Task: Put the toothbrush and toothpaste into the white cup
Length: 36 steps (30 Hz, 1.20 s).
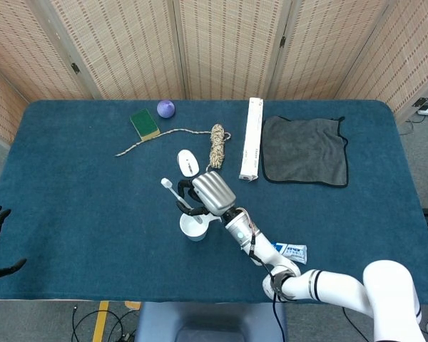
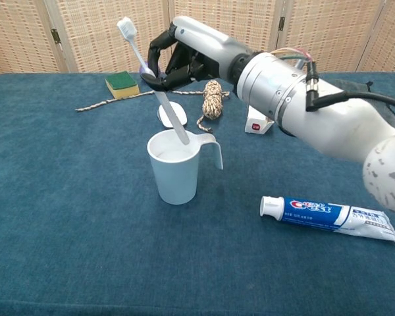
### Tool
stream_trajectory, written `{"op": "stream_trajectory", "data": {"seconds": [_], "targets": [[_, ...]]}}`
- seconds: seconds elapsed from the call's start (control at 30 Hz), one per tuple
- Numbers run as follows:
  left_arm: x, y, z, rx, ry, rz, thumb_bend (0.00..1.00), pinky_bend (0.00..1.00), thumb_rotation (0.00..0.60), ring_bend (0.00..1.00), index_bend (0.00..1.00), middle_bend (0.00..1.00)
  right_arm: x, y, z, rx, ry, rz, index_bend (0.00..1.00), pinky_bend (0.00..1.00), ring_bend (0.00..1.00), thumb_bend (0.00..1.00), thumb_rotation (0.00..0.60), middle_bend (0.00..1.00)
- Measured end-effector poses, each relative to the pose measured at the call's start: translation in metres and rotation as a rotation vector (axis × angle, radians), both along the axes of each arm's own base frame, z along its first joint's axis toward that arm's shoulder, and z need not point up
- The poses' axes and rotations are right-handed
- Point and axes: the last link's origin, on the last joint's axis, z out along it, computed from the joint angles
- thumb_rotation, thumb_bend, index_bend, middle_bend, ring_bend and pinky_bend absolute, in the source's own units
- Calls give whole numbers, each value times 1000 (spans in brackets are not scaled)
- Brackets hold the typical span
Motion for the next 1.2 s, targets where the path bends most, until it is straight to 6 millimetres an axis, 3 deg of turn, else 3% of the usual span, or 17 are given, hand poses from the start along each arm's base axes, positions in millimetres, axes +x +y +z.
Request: {"op": "stream_trajectory", "data": {"seconds": [0.23,0.43,0.5,0.67,0.73,0.97,1.2], "targets": [[-3,-2,1,0,-3,11,117,390,600,105,114,89,-1,1,-13,-22,9,27,608,1000,1000,342,600,988],[-5,-3,0,-10,-3,15,117,390,600,105,114,89,-18,4,-18,-36,3,36,605,1000,1000,315,600,985],[-4,-2,0,-12,-4,12,117,390,600,105,112,88,-25,7,-21,-20,5,32,567,1000,1000,296,600,979],[-3,-1,-3,-30,0,9,117,388,600,105,99,80,-34,11,-20,3,36,31,325,1000,1000,230,600,960],[-2,-1,-4,-32,0,7,117,388,600,105,97,79,-36,13,-18,13,48,33,284,1000,1000,223,600,954],[-1,0,-6,-41,-4,9,117,387,600,105,93,76,-47,20,4,-4,56,47,264,1000,1000,223,600,952],[3,2,-8,-45,-6,-7,117,386,600,105,92,74,-74,32,43,-54,126,71,286,1000,1000,215,600,952]]}}
